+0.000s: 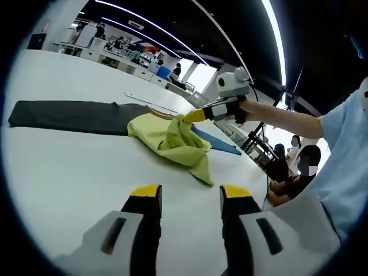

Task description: Fold the garment on the visible template until the final outline fits inside the template.

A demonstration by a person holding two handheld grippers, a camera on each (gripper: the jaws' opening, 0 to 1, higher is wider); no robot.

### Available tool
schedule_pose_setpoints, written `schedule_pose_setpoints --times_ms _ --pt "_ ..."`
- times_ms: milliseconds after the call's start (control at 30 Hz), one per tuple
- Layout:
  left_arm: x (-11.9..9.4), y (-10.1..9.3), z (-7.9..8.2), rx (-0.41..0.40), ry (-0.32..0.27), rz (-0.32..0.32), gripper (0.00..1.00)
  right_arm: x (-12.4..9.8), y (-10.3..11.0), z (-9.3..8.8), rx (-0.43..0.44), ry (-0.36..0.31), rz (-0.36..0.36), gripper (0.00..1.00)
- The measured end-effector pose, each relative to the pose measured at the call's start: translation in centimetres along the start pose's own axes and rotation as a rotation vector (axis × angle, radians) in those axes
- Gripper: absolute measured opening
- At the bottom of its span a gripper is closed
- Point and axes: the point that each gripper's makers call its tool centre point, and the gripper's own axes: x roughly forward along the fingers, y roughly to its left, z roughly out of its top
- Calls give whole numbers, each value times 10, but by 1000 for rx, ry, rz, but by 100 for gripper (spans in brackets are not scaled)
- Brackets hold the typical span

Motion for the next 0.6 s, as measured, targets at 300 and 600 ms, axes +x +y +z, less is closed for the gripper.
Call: schedule_pose_setpoints --times_ms 300,600 --pt "1 2 -1 -7 0 -1 37 11 -14 5 116 -30 -12 0" --pt "2 2 0 -6 -6 1 37 20 -14 5 92 -17 -22 0"
